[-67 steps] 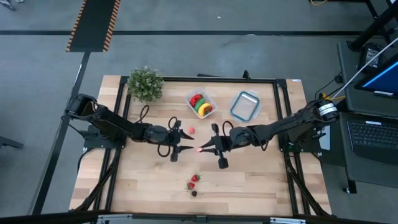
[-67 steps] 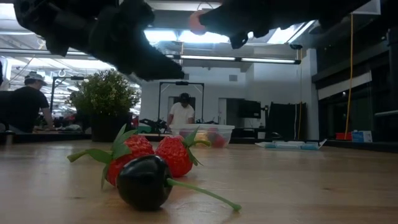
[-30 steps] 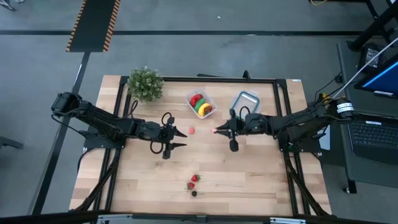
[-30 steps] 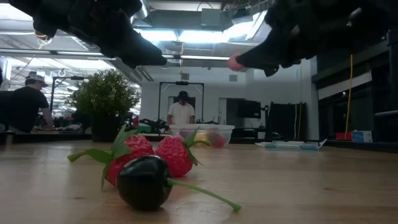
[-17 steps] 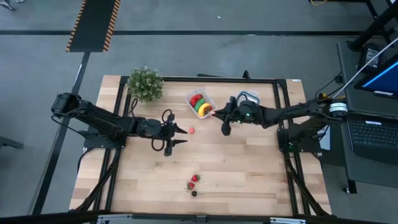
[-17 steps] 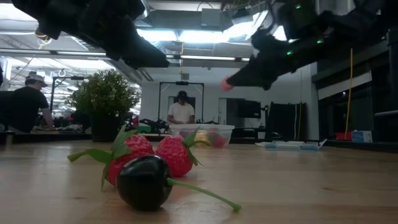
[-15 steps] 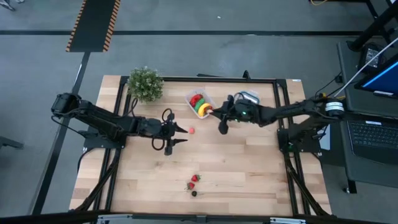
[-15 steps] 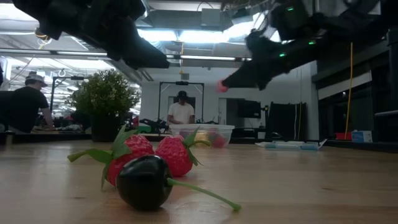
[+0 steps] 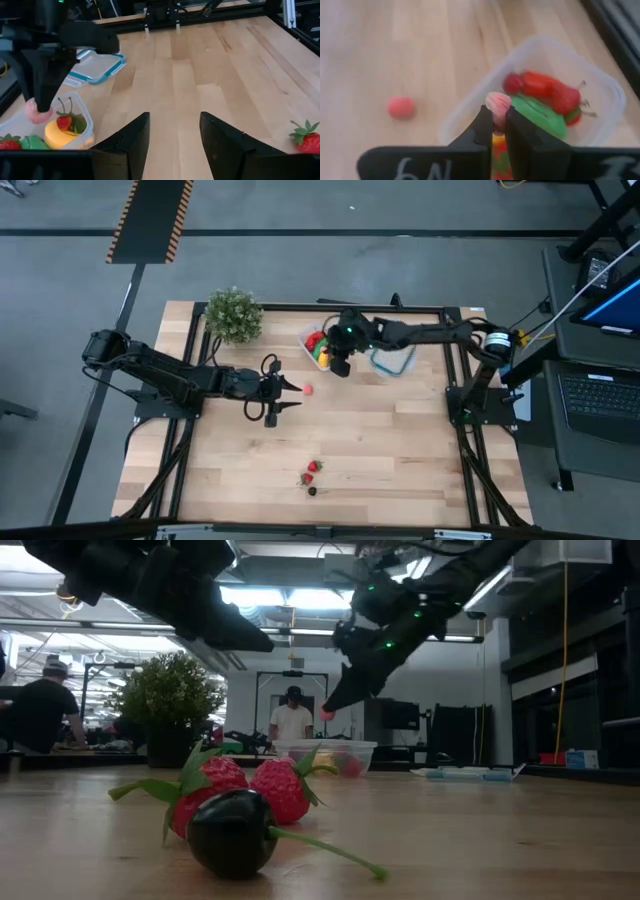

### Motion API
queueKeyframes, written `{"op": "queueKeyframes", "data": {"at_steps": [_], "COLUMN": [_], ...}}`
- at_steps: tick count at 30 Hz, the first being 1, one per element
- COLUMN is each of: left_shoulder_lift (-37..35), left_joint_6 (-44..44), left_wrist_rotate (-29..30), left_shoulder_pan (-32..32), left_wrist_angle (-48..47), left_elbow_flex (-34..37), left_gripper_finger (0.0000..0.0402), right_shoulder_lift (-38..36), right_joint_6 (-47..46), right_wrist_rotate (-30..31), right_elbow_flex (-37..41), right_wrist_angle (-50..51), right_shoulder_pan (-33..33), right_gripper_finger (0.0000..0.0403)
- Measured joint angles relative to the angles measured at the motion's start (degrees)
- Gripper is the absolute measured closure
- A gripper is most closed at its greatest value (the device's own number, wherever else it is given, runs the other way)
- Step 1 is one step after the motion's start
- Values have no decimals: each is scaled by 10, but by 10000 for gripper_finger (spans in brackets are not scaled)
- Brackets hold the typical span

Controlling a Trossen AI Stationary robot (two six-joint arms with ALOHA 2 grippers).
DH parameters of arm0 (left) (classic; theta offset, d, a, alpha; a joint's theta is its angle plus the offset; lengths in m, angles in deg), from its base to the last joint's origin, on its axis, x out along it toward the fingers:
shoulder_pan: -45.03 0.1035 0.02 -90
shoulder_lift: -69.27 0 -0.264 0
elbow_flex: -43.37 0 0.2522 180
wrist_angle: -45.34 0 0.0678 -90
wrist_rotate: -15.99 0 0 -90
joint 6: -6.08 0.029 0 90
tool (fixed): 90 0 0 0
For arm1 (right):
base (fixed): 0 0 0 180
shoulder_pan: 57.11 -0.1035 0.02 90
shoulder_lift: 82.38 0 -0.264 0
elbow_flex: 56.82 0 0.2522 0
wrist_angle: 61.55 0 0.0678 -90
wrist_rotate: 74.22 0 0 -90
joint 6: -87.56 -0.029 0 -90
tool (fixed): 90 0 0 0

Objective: Pick and placing Produce into tupperware
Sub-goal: Put the bottom pink apricot into the transparent container

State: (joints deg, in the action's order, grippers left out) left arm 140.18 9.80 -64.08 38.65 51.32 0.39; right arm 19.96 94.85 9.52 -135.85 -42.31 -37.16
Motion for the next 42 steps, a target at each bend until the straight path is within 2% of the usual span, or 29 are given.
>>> {"op": "queueKeyframes", "data": {"at_steps": [5,15,42], "left_shoulder_lift": [0,0,0], "left_joint_6": [16,30,28], "left_wrist_rotate": [0,0,0], "left_shoulder_pan": [5,7,11], "left_wrist_angle": [-2,-12,-13], "left_elbow_flex": [0,0,0], "left_gripper_finger": [237,237,237], "right_shoulder_lift": [43,115,135], "right_joint_6": [35,55,50], "right_wrist_rotate": [-2,-26,-22], "right_elbow_flex": [-85,-182,-188], "right_wrist_angle": [107,201,225], "right_shoulder_pan": [21,54,68], "right_gripper_finger": [370,370,371]}}
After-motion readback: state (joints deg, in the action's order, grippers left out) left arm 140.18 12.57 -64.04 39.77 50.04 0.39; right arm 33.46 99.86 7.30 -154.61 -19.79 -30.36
